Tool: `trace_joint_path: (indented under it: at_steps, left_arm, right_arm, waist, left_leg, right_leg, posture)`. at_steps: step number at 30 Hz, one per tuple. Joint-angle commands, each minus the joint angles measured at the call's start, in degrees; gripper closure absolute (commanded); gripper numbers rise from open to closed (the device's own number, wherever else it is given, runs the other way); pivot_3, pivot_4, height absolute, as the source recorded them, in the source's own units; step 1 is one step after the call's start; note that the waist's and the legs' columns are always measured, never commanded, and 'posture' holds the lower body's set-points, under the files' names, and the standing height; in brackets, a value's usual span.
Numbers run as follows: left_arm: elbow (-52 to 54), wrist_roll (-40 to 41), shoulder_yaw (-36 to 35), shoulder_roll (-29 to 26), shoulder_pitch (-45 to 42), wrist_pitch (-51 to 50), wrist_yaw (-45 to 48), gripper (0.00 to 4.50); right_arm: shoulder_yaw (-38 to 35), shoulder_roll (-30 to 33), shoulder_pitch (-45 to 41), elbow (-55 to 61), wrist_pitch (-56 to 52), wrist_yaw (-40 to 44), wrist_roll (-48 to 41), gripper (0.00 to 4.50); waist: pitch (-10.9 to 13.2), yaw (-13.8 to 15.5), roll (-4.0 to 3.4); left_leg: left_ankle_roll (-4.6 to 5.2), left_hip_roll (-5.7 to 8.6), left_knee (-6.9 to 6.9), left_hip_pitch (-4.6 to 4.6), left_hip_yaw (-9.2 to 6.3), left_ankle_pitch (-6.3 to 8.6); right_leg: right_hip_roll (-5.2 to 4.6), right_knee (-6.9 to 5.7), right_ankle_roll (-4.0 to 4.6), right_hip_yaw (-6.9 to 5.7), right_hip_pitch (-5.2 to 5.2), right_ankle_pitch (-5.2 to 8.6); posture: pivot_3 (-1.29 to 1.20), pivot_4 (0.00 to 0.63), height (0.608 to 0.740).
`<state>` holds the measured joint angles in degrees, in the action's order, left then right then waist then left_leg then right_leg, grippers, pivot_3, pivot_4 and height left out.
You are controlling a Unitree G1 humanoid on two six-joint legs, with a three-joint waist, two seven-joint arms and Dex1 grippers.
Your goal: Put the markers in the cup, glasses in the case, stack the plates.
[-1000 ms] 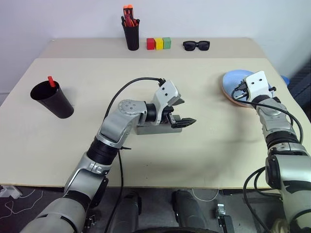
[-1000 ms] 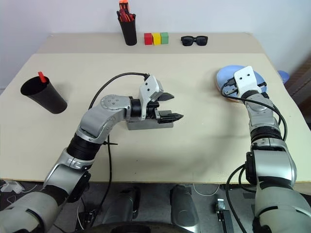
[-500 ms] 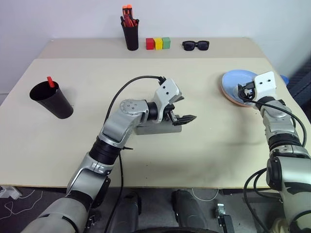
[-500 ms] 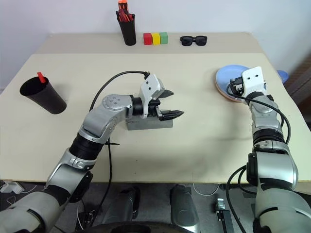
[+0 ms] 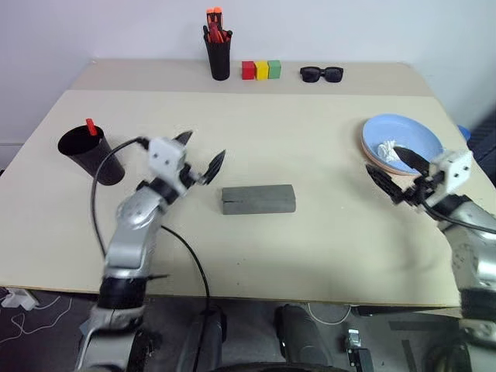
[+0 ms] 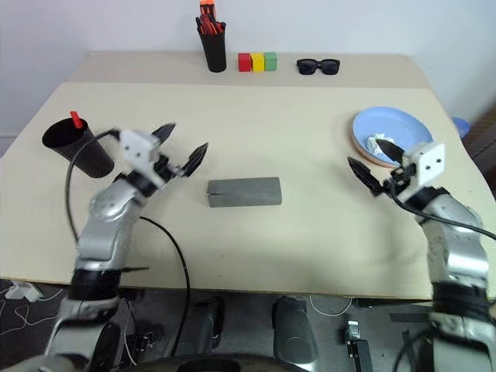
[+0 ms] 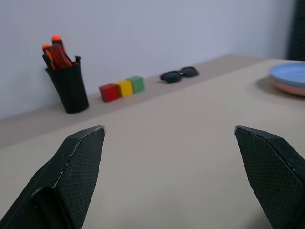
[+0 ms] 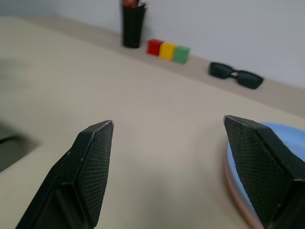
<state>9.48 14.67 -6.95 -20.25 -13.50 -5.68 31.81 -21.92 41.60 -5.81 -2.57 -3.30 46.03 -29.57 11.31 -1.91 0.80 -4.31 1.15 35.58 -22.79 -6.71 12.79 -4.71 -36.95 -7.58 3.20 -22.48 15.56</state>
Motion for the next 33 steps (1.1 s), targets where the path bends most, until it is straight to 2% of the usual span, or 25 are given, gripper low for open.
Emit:
trace_joint_path:
  at_steps: [1,6,11,18,33]
  left_arm:
    - [6.89,6.24,-5.69,-2.99,6.26,3.07,4.82,0.0]
    - [10.49,15.06,-11.44,-6.85,19.09,3.57,13.41,0.0]
    - [10.61,19.01,-16.31,-11.01,28.26,4.57,20.89,0.0]
    - [10.13,18.93,-17.12,-10.67,33.15,6.1,22.57,0.0]
    - [11.0,15.16,-14.21,-6.49,37.64,10.88,20.33,0.0]
  right_arm:
    - [-6.67,1.48,7.37,6.57,-1.55,2.18,-2.73,0.75]
    - [-11.51,0.32,20.56,8.44,1.34,7.57,-2.05,0.75]
    - [-13.63,-2.96,29.8,10.15,3.61,9.42,-2.37,0.75]
    - [-15.89,-6.46,34.16,8.65,9.05,9.97,-1.28,0.75]
    - [-15.27,-6.55,33.69,18.27,2.39,4.18,-2.31,0.75]
  waist:
    - [0.0,0.16,0.01]
    - [-0.04,0.81,-0.03]
    - [-0.06,1.03,-0.02]
    - [-0.14,1.16,0.01]
    - [-0.2,1.2,0.02]
  left_leg:
    - [0.0,-0.01,0.0,0.02,0.0,0.0]
    - [0.01,-0.07,-0.14,0.25,0.15,0.02]
    - [0.0,-0.12,-0.23,0.25,0.19,0.03]
    - [0.01,-0.17,-0.43,0.21,0.29,0.06]
    - [0.04,-0.18,-0.44,0.14,0.33,0.09]
  right_leg:
    - [0.01,0.0,0.07,0.0,0.02,0.04]
    - [0.0,0.34,0.41,0.05,0.27,0.19]
    - [-0.01,0.6,0.49,0.05,0.31,0.17]
    - [-0.06,0.88,0.56,0.07,0.28,0.16]
    - [-0.07,0.91,0.57,0.08,0.22,0.18]
  posture:
    - [0.0,0.15,0.74]
    - [0.0,0.15,0.74]
    - [0.0,0.15,0.74]
    - [0.0,0.15,0.74]
    - [0.0,0.15,0.74]
